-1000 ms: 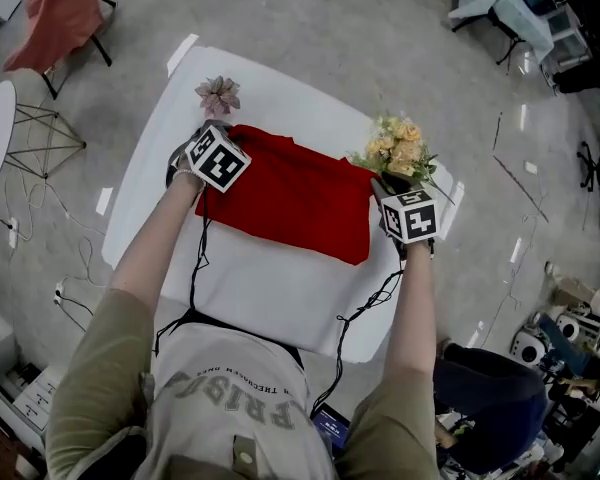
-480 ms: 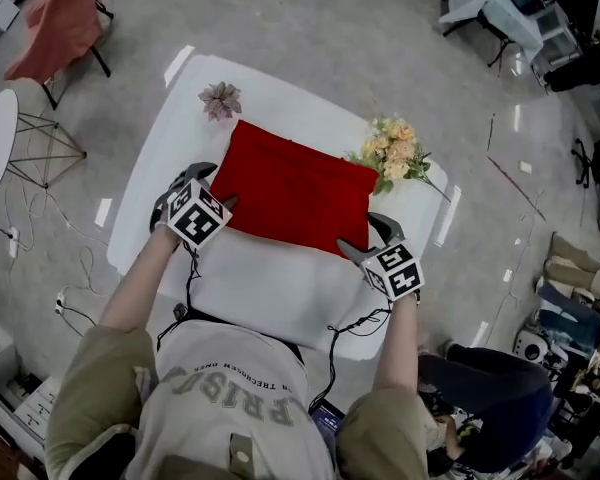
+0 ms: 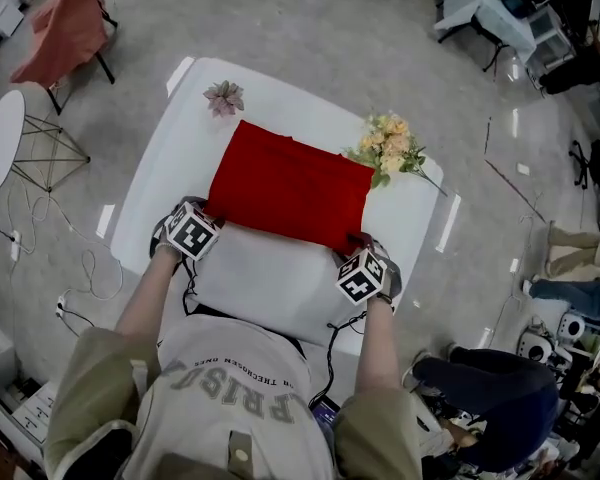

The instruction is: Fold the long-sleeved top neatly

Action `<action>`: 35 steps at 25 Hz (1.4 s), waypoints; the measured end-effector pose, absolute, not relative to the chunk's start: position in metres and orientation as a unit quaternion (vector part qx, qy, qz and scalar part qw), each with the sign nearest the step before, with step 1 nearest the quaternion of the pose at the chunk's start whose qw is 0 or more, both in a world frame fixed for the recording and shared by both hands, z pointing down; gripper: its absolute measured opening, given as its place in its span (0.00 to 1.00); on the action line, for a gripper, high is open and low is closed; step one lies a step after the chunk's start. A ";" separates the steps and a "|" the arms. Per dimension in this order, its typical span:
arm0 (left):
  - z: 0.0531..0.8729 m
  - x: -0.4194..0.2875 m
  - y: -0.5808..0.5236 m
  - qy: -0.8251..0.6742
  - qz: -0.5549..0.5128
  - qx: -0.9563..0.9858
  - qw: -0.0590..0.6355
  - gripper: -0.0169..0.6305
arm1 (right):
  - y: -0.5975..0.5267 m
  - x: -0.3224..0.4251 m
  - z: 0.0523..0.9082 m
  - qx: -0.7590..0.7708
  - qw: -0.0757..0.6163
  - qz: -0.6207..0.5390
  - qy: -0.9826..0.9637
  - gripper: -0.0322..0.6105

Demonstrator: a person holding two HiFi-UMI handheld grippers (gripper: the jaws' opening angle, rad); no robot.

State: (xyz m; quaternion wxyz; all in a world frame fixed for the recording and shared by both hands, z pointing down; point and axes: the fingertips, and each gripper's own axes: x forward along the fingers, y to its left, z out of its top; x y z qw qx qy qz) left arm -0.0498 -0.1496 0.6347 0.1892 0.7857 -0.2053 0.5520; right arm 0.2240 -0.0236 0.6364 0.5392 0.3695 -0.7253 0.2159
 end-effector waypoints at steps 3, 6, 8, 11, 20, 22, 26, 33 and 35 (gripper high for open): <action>0.634 -0.057 -0.150 -0.221 0.526 0.793 0.213 0.12 | -0.018 0.224 0.636 0.375 0.532 0.218 -0.727 0.25; 0.628 -0.060 -0.146 -0.213 0.517 0.799 0.221 0.09 | -0.010 0.224 0.633 0.367 0.543 0.203 -0.728 0.21; 0.622 -0.063 -0.138 -0.203 0.521 0.799 0.222 0.09 | -0.002 0.222 0.629 0.359 0.549 0.198 -0.728 0.18; 0.617 -0.075 -0.119 -0.188 0.530 0.796 0.223 0.09 | 0.016 0.214 0.623 0.345 0.547 0.203 -0.735 0.18; 0.629 -0.094 -0.081 -0.183 0.542 0.792 0.212 0.10 | 0.050 0.192 0.634 0.371 0.501 0.233 -0.746 0.18; 0.628 -0.093 -0.082 -0.177 0.548 0.794 0.197 0.20 | 0.048 0.191 0.628 0.383 0.470 0.249 -0.755 0.21; 0.577 -0.089 -0.095 -0.215 0.489 0.828 0.169 0.49 | 0.030 0.196 0.569 0.459 0.337 0.259 -0.780 0.50; 0.421 -0.011 -0.138 -0.326 0.200 0.920 0.092 0.50 | -0.026 0.200 0.383 0.669 -0.002 0.081 -0.739 0.50; 0.393 0.006 -0.135 -0.336 0.149 0.927 0.071 0.49 | -0.030 0.193 0.356 0.693 -0.065 0.058 -0.715 0.50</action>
